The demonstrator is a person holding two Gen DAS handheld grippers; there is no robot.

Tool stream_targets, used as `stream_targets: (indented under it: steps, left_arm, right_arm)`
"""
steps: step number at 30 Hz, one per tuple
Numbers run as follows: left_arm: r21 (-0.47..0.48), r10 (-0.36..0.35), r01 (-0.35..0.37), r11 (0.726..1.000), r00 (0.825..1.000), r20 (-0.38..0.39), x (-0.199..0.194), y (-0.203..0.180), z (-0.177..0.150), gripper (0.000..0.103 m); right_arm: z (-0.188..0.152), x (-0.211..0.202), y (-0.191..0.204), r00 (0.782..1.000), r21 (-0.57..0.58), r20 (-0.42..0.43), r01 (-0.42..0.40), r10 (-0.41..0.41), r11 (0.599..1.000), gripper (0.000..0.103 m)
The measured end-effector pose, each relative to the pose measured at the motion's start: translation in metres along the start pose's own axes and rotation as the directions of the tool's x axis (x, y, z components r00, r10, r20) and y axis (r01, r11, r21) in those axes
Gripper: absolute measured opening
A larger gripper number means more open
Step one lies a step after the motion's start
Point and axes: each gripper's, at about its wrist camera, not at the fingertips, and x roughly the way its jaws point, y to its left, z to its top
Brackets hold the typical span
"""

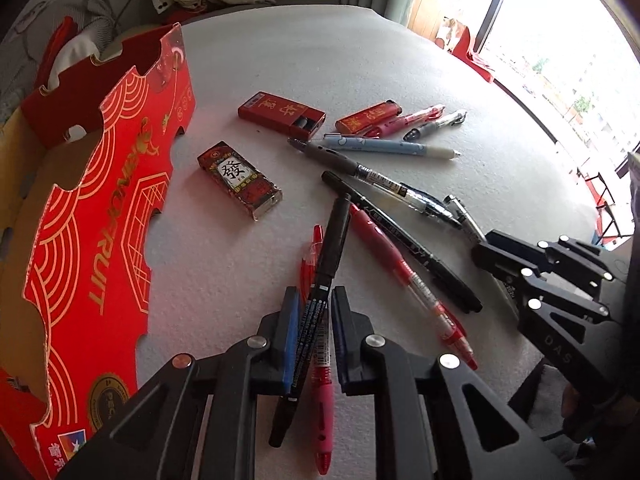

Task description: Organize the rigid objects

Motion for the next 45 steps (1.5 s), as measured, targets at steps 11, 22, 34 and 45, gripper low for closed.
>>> stream_targets:
  steps: [11, 22, 34, 45]
  left_arm:
    - [-0.064, -0.019, 0.025, 0.998, 0.997, 0.079, -0.027, 0.008, 0.004, 0.015]
    - [-0.131, 0.038, -0.035, 0.991, 0.999, 0.02, -0.012, 0.013, 0.001, 0.03]
    - [-0.259, -0.004, 0.014, 0.966, 0.999, 0.04, -0.016, 0.036, -0.015, 0.025]
    - [-0.192, 0.079, -0.069, 0.979, 0.996, 0.043, -0.015, 0.016, -0.016, 0.03]
  right_arm:
    - [0.001, -0.004, -0.007, 0.999, 0.019, 0.002, -0.046, 0.046, 0.999, 0.015]
    - [0.0, -0.001, -0.007, 0.999, 0.019, -0.003, -0.047, 0.047, 0.999, 0.015]
    - [0.0, 0.0, -0.004, 0.999, 0.001, -0.001, -0.036, 0.036, 0.999, 0.015]
    - [0.0, 0.0, -0.002, 1.0, -0.02, 0.0, -0.025, 0.025, 0.999, 0.015]
